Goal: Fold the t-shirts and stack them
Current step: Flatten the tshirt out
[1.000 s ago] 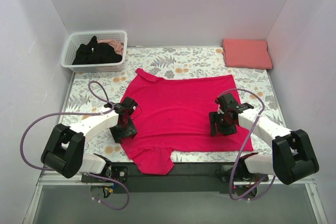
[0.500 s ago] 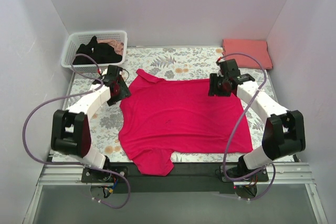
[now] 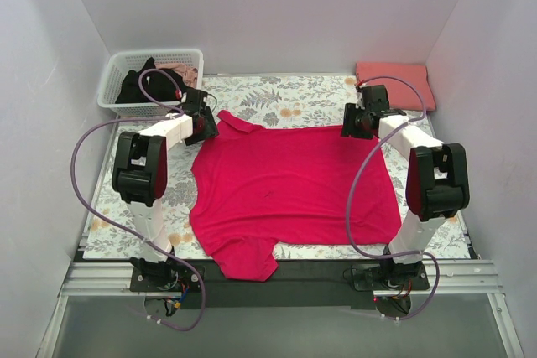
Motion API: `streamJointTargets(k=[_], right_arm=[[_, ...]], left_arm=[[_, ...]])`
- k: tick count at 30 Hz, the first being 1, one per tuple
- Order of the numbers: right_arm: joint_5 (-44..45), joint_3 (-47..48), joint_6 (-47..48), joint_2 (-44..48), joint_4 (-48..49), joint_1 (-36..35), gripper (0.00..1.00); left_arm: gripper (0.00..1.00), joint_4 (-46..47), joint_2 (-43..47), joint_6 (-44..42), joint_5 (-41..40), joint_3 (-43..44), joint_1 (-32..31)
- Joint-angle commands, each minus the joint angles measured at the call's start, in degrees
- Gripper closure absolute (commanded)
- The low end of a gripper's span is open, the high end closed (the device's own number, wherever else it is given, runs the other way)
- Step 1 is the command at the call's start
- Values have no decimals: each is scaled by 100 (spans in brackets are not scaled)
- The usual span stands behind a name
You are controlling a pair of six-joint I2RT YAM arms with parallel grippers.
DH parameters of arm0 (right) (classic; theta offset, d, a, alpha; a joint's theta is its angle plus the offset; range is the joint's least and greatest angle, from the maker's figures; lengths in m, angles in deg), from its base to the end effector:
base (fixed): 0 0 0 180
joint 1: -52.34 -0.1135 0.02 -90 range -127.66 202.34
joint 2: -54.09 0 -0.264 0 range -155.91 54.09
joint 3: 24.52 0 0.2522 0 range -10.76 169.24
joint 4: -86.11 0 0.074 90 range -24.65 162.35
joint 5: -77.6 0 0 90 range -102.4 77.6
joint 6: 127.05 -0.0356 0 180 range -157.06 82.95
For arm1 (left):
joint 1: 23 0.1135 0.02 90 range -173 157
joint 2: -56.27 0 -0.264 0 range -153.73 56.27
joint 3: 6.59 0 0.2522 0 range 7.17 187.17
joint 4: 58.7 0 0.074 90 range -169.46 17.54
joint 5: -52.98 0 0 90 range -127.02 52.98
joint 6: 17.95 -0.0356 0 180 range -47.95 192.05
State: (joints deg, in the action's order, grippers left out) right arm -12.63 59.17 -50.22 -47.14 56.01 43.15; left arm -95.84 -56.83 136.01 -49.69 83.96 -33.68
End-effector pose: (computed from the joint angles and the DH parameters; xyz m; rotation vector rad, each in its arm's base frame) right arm 0.3808 0.0617 0.2155 0.0818 2.4092 0.1858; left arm 0.4057 -0.0686 0.1657 -1.2279 2.2746 -0.1961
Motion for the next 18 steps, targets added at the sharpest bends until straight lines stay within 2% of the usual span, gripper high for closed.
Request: streamJointTargets(k=[1, 6, 11, 14, 17, 18], right_arm=[[-109, 389, 209, -115, 333, 93, 45], [-30, 521, 332, -397, 421, 207, 44], [-12, 882, 877, -942, 588, 330, 44], [-21, 1224, 1122, -1249, 597, 400, 42], [31, 1427, 1264, -1434, 605, 470, 41], [180, 1479, 1299, -1452, 605, 488, 40]], left_arm=[[41, 167, -115, -226, -166, 240, -13], [42, 140, -265, -262, -175, 38, -31], [45, 53, -476, -350, -420, -15, -136], [50, 0, -529, -367, -500, -50, -154], [58, -27, -538, -393, -500, -77, -163], [63, -35, -538, -411, -500, -77, -163]])
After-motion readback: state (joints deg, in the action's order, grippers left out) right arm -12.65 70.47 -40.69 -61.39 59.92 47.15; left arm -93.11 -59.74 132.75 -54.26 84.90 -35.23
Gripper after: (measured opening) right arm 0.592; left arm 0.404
